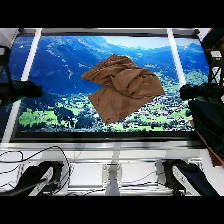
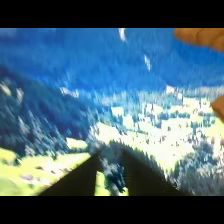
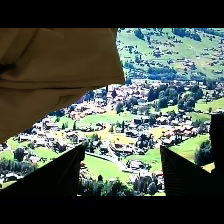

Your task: Fold the clothes and pants, and hang the long-sleeved shirts on hangers.

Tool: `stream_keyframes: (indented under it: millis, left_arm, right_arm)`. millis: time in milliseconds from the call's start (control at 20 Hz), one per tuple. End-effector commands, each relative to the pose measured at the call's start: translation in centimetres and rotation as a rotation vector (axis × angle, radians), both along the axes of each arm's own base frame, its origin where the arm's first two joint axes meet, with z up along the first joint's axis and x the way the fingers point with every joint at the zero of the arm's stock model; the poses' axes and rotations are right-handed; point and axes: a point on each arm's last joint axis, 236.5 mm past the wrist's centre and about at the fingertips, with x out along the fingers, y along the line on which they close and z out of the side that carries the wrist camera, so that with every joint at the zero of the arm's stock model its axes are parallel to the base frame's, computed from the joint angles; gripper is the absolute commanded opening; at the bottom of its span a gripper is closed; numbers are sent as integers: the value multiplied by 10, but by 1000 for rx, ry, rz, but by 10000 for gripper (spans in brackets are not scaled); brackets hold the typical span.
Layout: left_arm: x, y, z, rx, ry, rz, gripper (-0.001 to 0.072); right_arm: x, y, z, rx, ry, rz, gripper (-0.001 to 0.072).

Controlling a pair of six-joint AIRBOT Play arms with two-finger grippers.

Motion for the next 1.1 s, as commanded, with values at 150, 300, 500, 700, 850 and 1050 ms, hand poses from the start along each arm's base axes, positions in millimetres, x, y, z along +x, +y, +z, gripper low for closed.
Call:
stream_keyframes:
  millis: [150,300,500,700,850,1050]
  left_arm:
    - [-6,-57,-135,-295,324,14,562]
    - [7,-111,-165,-524,384,-65,582]
    - [33,-160,-187,-758,378,-118,674]
    - [36,-176,-219,-821,418,-127,662]
    - [42,-179,-232,-780,398,-112,652]
    - [51,-192,-236,-710,337,-116,623]
  right_arm:
    - [21,1,19,-3,-121,8,548]
    - [28,1,27,-3,-164,11,548]
    - [30,1,29,-6,-176,11,548]
    - [30,-1,29,-14,-176,10,548]
    - [30,-1,29,-13,-176,10,548]
    - [30,0,29,-12,-176,10,548]
